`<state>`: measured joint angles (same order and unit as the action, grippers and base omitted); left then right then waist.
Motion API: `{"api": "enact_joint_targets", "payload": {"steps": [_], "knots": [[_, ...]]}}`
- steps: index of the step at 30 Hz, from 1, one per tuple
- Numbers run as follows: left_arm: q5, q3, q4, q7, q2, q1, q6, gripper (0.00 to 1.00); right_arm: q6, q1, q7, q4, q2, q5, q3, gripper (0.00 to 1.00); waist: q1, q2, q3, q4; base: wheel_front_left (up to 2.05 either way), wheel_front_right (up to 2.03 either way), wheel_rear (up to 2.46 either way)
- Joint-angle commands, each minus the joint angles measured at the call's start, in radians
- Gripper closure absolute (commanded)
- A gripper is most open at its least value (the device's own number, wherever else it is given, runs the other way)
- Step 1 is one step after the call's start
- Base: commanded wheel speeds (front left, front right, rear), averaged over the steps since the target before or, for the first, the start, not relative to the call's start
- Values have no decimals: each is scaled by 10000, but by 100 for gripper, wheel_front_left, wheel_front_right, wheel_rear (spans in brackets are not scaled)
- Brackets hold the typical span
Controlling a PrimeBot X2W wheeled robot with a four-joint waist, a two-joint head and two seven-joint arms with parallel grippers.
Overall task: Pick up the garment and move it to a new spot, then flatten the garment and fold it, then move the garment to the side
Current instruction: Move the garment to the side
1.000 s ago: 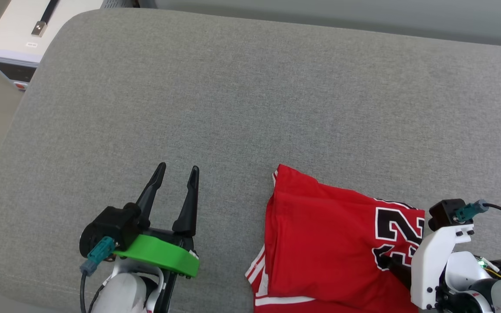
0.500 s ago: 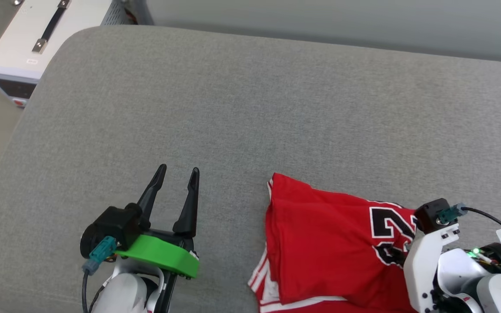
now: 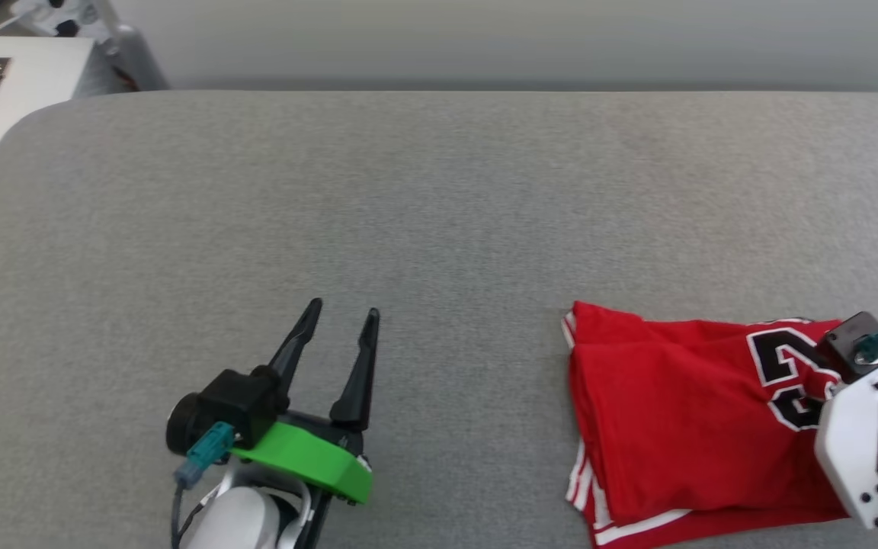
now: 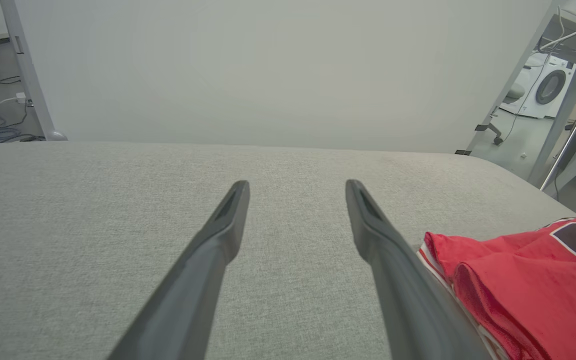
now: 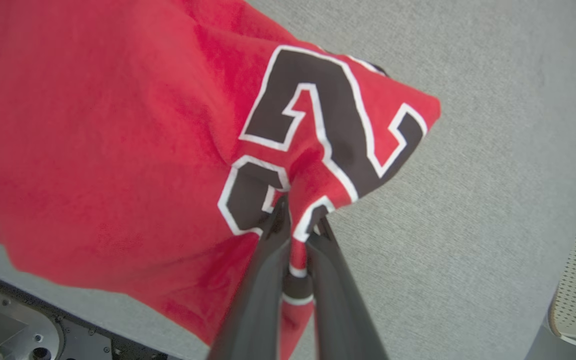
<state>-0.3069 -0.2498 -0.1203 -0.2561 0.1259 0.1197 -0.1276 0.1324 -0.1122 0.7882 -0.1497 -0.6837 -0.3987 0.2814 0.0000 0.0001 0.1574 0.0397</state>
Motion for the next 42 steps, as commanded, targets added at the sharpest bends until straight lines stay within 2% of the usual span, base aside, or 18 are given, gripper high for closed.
{"api": "enact_joint_targets", "payload": {"steps": [1,8,10,14,20,26,34,42], "knots": [[111,-157,45,-57,43,232,-31,0,-17,-155,46,-107,-292,-139,5,100,0,-1,271,-700,0,0,0],[289,-954,73,-57,208,872,-31,0,-17,-190,-401,-48,-1839,-680,-107,100,0,-1,949,-1643,0,0,0],[333,-1249,91,-57,230,1148,-31,0,-17,-273,-836,198,-2302,-627,-200,100,0,-1,1271,-1901,0,0,0],[414,-1688,141,-57,294,1769,-31,0,-17,-624,-1956,1099,-2721,-413,-492,100,0,-1,1967,-2258,0,0,0],[567,-2009,343,-57,558,2759,-31,0,-17,-1708,-3602,3048,-2439,-323,-1138,100,0,-1,3170,-2613,0,0,0],[705,-1936,715,-53,976,3479,-31,0,-17,-3116,-4762,4884,-1977,-83,-1671,100,0,-1,4101,-2704,0,0,0],[820,-1639,2004,142,1289,4049,123,0,-17,-4452,-5402,6780,-1703,238,-2531,100,0,-1,4943,-2501,0,0,0],[844,-1618,3006,416,1367,4237,250,0,-17,-5173,-5677,7854,-1477,394,-3058,100,0,-1,5293,-2228,0,0,0]]}}
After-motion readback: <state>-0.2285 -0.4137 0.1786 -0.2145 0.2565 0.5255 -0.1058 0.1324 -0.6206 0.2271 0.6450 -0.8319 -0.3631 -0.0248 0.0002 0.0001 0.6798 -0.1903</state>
